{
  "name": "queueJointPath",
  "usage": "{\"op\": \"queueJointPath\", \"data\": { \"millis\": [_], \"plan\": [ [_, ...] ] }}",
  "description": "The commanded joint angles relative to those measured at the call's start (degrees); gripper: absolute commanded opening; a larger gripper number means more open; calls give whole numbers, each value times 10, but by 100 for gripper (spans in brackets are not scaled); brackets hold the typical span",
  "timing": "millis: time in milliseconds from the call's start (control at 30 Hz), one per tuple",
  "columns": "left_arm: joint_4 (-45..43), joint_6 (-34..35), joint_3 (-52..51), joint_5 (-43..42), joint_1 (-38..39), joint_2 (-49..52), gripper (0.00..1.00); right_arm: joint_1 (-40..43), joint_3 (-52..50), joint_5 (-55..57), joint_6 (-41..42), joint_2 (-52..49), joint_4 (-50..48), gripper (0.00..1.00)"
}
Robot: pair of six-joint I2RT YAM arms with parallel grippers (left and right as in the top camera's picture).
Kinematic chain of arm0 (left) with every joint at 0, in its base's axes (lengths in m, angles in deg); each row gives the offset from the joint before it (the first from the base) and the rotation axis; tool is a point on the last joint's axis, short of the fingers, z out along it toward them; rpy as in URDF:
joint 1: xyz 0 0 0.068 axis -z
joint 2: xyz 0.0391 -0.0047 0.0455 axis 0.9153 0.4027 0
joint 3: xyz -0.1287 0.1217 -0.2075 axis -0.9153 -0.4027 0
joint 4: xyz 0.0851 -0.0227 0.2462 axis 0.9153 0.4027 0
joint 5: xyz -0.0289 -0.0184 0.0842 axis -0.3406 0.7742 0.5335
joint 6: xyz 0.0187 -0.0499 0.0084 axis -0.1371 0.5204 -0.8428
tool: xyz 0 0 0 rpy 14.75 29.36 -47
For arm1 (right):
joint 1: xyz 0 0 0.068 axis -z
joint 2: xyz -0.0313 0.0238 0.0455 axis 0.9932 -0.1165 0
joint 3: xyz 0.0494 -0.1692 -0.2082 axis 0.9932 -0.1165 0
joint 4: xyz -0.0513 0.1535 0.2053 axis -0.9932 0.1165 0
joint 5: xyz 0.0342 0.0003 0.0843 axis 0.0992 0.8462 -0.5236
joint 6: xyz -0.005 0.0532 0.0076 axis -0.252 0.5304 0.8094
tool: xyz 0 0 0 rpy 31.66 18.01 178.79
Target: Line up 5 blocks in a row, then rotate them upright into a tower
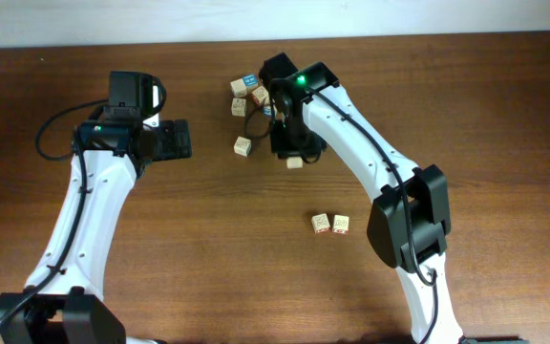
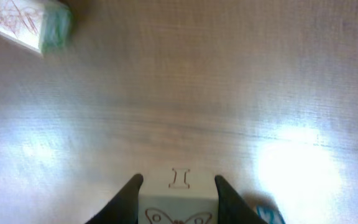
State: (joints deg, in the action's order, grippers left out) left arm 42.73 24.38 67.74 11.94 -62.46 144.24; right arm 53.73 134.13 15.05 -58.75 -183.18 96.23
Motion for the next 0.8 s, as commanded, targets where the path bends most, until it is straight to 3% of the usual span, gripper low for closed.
{"op": "queueJointPath", "data": {
  "millis": [0, 133, 333, 500, 633, 700, 767],
  "plan": [
    [0, 7, 7, 2, -2, 2, 99, -8, -10, -16, -22, 5, 77, 31],
    [0, 7, 7, 2, -2, 2, 99, -35, -79, -25, -10, 5, 97, 30],
    [0, 7, 7, 2, -2, 2, 99, -71, -175, 22, 86, 5, 23, 30],
    [0, 7, 7, 2, -2, 2, 99, -83, -210, 27, 106, 5, 12, 31],
    [0, 7, 7, 2, -2, 2, 99, -88, -214, 24, 106, 6, 14, 50],
    [0, 7, 7, 2, -2, 2, 99, -83, -201, 23, 105, 6, 14, 50],
    [0, 7, 7, 2, -2, 2, 99, -61, -107, 26, 74, 6, 3, 51]
  ]
}}
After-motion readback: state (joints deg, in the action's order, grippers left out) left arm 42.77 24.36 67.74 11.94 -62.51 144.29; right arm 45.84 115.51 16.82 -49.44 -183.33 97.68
